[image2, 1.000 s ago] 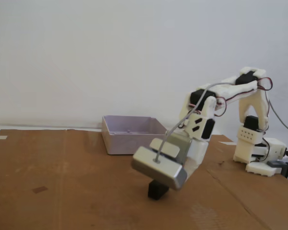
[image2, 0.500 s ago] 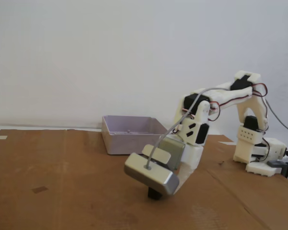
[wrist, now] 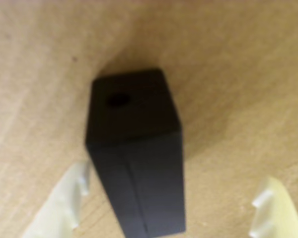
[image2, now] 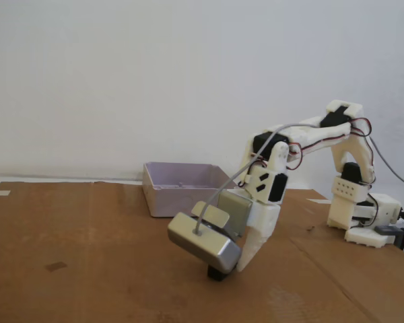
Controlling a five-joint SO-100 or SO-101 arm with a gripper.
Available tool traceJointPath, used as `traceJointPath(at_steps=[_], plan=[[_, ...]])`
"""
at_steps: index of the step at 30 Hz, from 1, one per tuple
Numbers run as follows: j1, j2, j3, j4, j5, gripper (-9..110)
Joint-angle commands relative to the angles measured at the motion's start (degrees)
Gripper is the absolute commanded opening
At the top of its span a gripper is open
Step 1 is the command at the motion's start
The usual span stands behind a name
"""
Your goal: Grasp a block and put it in the box.
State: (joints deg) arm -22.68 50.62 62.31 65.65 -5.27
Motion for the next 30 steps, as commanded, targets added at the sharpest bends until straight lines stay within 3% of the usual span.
traceJointPath(at_steps=[1, 30], plan=[[0.35, 2.02, -6.77, -0.79, 0.70, 40], [-1.32, -0.53, -6.77, -5.36, 3.96, 40]])
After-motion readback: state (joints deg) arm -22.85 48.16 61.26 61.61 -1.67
